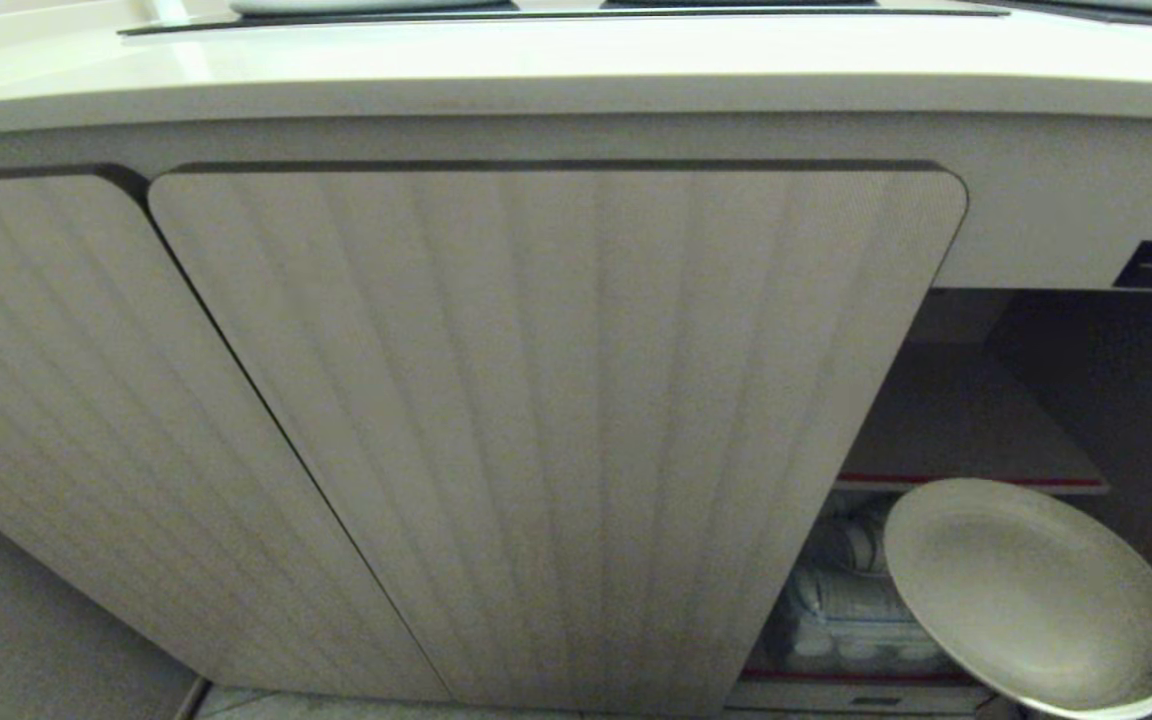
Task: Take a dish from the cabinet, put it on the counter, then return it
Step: Put it back into the cabinet
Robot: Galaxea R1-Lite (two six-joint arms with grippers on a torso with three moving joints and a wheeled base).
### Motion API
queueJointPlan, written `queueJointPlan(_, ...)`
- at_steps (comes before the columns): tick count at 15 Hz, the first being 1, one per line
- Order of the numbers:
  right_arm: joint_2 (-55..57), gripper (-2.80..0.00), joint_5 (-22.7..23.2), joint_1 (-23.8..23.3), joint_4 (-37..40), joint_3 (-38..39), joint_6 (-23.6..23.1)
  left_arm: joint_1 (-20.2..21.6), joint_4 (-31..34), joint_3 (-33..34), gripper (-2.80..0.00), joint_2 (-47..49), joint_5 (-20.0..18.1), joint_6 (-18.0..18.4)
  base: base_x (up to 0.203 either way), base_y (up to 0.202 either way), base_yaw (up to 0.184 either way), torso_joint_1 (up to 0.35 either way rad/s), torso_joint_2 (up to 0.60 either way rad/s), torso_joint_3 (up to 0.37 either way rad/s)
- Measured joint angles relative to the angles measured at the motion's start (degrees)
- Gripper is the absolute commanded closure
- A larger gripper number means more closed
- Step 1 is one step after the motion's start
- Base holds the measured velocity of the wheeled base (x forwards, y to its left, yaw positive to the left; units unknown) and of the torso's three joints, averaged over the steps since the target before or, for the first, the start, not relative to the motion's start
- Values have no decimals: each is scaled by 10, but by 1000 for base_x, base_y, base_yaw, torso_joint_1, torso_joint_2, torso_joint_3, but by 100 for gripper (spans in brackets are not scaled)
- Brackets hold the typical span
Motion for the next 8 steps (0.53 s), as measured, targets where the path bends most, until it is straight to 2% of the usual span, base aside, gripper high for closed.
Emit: queueJointPlan(8, 77, 0, 0, -4, -69, 2, 1, 0, 0, 0, 0, 0, 0, 0, 0, 0, 0, 0, 0, 0)
